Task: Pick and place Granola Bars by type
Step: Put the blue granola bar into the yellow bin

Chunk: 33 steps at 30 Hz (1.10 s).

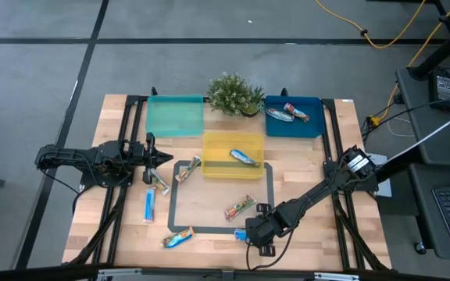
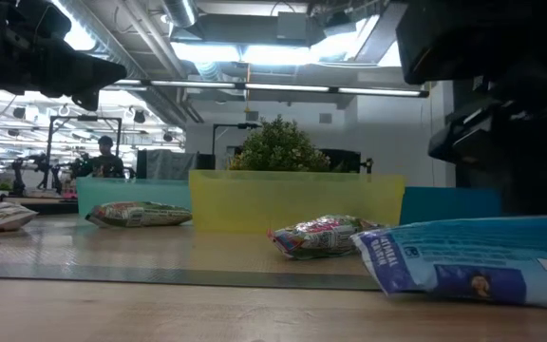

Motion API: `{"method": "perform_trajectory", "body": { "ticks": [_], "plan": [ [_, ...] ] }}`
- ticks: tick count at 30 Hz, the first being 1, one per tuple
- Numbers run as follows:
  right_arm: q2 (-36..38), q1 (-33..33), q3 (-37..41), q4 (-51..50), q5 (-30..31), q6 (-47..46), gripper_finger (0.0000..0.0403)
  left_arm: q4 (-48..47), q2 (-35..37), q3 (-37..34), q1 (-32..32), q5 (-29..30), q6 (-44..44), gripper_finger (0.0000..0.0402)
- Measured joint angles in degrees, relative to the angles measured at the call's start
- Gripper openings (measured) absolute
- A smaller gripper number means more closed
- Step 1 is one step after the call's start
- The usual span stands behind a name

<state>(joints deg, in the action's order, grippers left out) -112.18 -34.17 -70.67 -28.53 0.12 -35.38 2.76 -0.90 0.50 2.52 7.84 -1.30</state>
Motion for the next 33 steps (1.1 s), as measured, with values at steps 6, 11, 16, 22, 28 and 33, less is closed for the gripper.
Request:
{"method": "perform_trajectory", "body": {
  "ticks": [6, 11, 16, 22, 28, 33],
  "plan": [
    [0.3, 0.8, 0.0, -0.2, -2.1, 1.2, 0.0069, 0.0, 0.0, 0.0, 0.0, 0.0, 0.0, 0.0010],
    [1.2, 1.5, -2.2, -3.0, -2.6, 1.2, 0.0036, 0.0, 0.0, 0.0, 0.0, 0.0, 0.0, 0.0009],
    [2.3, 1.6, -8.4, -10.9, 1.0, 0.9, 0.0030, 0.0, 0.0, 0.0, 0.0, 0.0, 0.0, 0.0012],
    [3.1, 1.4, -15.7, -18.5, 8.2, -0.5, 0.0029, 0.0, 0.0, 0.0, 0.0, 0.0, 0.0, 0.0011],
    [3.1, 1.3, -16.5, -19.3, 8.9, -0.4, 0.0029, 0.0, 0.0, 0.0, 0.0, 0.0, 0.0, 0.0013],
    [3.6, 2.9, -16.5, -20.5, 8.8, -1.5, 0.0029, 0.0, 0.0, 0.0, 0.0, 0.0, 0.0, 0.0009]
  ]
}}
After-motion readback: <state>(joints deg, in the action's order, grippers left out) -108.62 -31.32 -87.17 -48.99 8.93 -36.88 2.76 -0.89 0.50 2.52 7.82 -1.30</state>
